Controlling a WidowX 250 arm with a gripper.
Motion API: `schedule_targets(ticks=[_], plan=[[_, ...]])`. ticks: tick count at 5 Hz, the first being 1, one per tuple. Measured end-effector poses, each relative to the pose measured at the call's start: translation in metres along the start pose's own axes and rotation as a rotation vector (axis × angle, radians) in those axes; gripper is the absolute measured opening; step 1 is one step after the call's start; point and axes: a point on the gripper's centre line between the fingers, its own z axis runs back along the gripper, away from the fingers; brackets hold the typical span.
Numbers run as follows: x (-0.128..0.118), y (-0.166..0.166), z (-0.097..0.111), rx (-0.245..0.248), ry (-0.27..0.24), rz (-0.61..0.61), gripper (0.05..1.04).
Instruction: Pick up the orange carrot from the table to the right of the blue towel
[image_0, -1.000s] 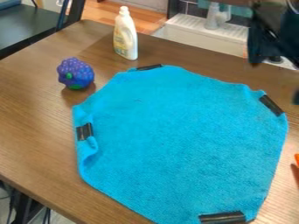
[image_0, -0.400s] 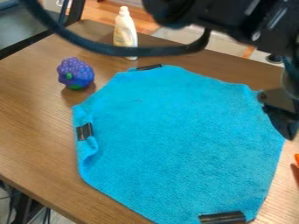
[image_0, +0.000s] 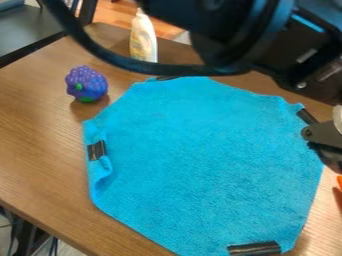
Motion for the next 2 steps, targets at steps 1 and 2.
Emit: schedule_targets(ticks=[1, 2], plan=[[-0.003, -0.002, -0.006, 0.175, 0.145, 0.177, 1.001], [-0.005, -0.014, -0.008, 0.225, 0.228, 0.309, 1.001]])
